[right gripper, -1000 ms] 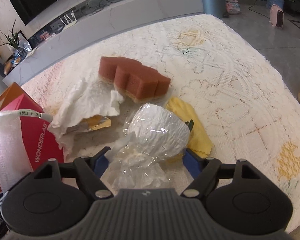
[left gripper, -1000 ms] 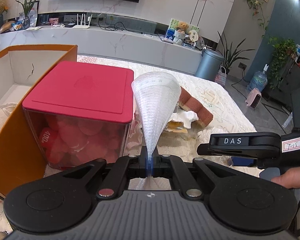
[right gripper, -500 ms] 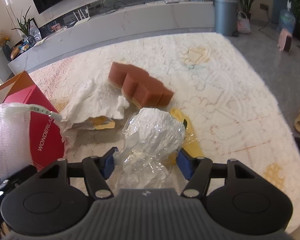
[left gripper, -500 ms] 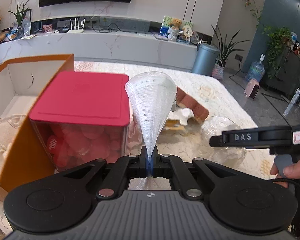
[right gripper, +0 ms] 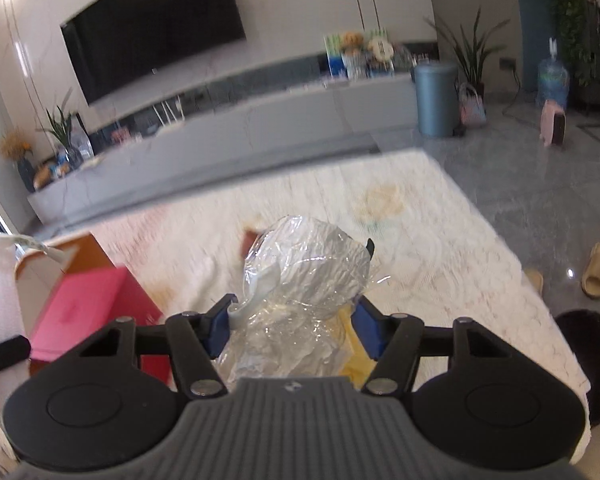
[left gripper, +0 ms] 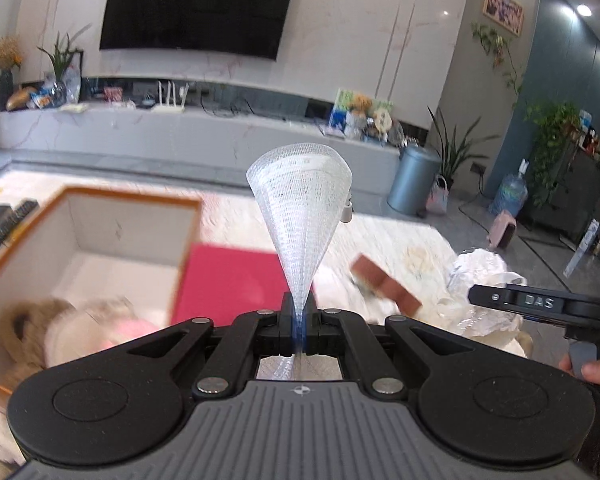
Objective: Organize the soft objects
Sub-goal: 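Carry both plastic bags over the cardboard box with both tools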
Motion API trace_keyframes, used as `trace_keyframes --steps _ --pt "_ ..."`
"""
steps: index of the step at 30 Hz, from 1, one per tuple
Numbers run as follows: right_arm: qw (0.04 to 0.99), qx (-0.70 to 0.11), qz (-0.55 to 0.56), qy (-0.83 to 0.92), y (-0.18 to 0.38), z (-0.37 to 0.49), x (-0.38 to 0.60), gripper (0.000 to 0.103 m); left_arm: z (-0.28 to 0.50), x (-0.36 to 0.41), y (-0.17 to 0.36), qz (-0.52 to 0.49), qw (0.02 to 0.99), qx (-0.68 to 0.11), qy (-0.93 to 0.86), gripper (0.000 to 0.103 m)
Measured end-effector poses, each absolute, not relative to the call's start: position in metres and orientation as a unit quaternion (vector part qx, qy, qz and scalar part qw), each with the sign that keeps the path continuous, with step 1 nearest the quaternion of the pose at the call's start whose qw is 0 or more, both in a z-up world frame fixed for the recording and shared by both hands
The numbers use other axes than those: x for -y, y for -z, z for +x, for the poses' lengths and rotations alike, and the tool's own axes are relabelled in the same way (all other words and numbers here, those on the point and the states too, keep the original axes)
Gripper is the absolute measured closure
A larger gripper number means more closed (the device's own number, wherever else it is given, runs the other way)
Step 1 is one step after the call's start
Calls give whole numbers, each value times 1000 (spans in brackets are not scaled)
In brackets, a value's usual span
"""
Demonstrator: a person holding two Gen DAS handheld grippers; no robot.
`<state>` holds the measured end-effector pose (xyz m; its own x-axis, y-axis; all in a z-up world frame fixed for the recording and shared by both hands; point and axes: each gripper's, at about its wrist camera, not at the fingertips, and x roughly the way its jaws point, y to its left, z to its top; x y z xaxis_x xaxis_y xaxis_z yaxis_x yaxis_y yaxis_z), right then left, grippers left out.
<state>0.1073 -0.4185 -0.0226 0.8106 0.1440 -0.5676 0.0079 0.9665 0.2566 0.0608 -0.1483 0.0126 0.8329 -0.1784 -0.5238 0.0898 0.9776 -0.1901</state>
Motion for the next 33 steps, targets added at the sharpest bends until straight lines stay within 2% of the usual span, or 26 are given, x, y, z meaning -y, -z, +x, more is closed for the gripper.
trace_keyframes --steps 3,11,19,24,27,30,33 --pt "949 -277 132 -69 5 101 405 41 60 132 -29 -71 958 -268 69 101" --pt "933 -265 128 -206 -16 90 339 41 56 75 -52 -16 972 -233 27 101" --pt "907 -266 83 -316 -32 79 241 41 58 -6 -30 -130 962 -239 21 101" --pt "923 -257 38 -285 -43 81 177 41 64 -41 -15 -159 953 -256 12 101" --pt "926 -264 28 -267 -39 96 145 41 62 -58 -12 -157 957 -243 1 101" --pt "934 -266 -45 -235 -24 114 104 41 69 -76 -6 -177 954 -244 -4 101" --pt "922 -293 -51 -247 -6 142 72 42 78 -87 -7 -175 956 -236 -11 101"
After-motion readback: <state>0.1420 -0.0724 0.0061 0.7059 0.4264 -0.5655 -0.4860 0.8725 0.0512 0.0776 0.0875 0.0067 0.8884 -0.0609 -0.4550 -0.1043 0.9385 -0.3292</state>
